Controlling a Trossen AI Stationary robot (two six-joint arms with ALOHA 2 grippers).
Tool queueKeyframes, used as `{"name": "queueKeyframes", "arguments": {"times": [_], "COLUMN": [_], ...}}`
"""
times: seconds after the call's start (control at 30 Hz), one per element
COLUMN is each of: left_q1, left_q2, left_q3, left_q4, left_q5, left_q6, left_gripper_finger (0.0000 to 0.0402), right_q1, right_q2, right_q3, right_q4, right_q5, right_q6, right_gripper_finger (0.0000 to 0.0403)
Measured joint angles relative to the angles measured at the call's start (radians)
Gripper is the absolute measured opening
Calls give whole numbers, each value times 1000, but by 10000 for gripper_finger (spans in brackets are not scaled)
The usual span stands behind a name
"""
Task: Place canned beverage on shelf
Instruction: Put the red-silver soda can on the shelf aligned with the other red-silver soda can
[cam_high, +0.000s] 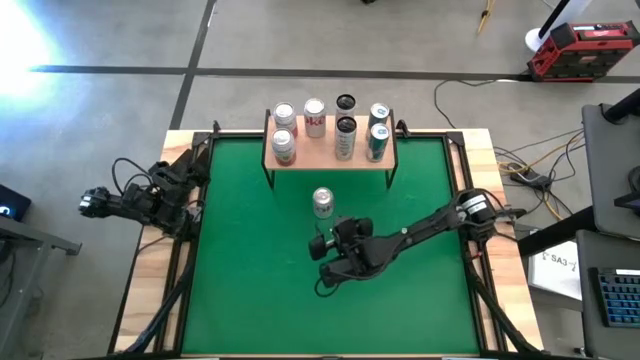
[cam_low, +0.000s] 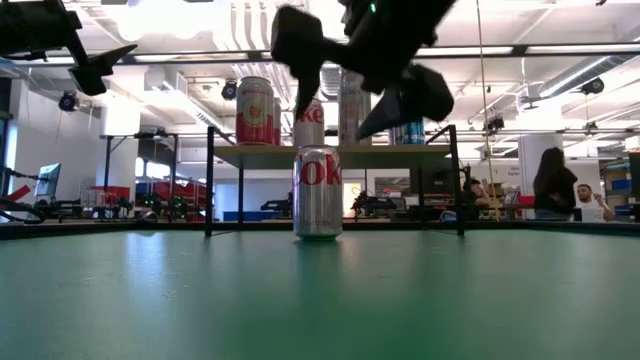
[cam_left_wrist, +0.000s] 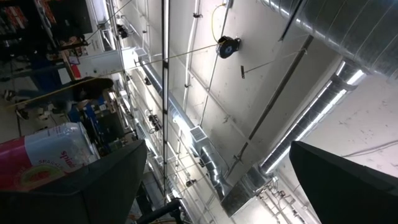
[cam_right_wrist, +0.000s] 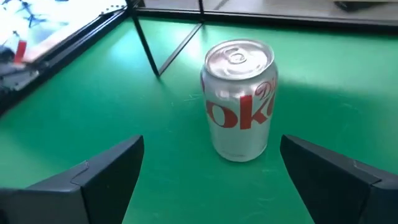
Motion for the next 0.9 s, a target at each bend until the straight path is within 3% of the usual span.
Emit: {"name": "queueKeyframes", "arguments": {"times": [0.17,0.37,0.47,0.7,0.9], "left_q1": [0,0,0,0,0], "left_q2": [0,0,0,0,0], "left_q3": [0,0,0,0,0], "left_q4": [-1,0,0,0,0], "left_q5": [0,0,0,0,0], "left_q6": [0,0,0,0,0], "left_gripper_finger": [380,380,380,380,380], "right_q1": [2,33,46,32,-23], "right_q2": [0,0,0,0,0], "right_q3": [-125,-293,-354,-428,-445], "right_q4": [218,600,743,972,1045], "right_q5": [25,176,198,154,12], "right_q6": [-157,-373,-491,-617,-701], "right_gripper_finger": [368,368,368,368,368]}}
